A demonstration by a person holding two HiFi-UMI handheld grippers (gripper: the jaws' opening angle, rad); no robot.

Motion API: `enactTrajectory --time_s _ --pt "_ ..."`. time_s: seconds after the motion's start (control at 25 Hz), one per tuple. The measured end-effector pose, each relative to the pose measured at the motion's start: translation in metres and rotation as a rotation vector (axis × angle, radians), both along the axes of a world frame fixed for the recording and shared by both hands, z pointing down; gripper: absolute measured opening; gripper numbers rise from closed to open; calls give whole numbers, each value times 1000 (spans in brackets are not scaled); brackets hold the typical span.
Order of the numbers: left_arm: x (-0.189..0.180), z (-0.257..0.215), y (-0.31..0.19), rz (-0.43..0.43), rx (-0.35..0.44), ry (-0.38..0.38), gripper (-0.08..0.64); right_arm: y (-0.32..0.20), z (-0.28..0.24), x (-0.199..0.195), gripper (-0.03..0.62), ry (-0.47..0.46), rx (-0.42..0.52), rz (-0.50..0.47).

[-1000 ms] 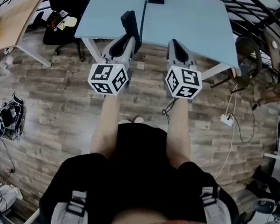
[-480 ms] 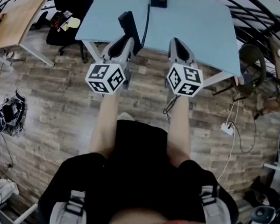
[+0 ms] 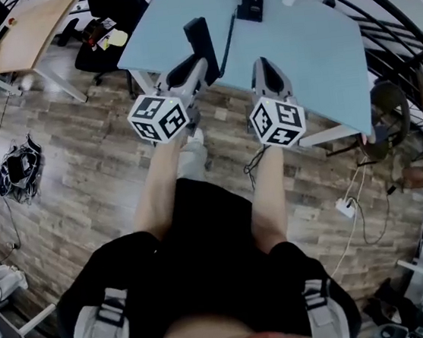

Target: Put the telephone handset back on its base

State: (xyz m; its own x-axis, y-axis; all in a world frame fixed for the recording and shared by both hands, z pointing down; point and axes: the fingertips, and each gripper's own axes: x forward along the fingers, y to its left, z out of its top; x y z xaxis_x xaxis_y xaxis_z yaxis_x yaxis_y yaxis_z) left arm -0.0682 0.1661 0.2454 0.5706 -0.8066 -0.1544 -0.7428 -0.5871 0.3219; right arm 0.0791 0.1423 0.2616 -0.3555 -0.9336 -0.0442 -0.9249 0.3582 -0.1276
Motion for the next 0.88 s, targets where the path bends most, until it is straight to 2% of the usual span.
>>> enactTrajectory --time_s 0.12,0.24,0.44,0.6,0.72,0.88 --pt "-8 15 -42 -8 -23 3 64 -33 9 -7 -6 37 0 4" --pt "-5 33 -91 -2 -58 38 64 -74 22 11 -6 66 -25 45" --pt "18 60 -190 48 -133 44 64 -166 48 46 -6 45 -108 125" --pt "23 68 -264 108 -167 19 64 -240 54 38 -6 3 -127 138" --pt "21 74 -307 130 -183 22 64 -281 59 24 -6 17 -136 129" --pt "28 90 -347 155 -225 23 64 -315 79 42 -6 25 -189 198"
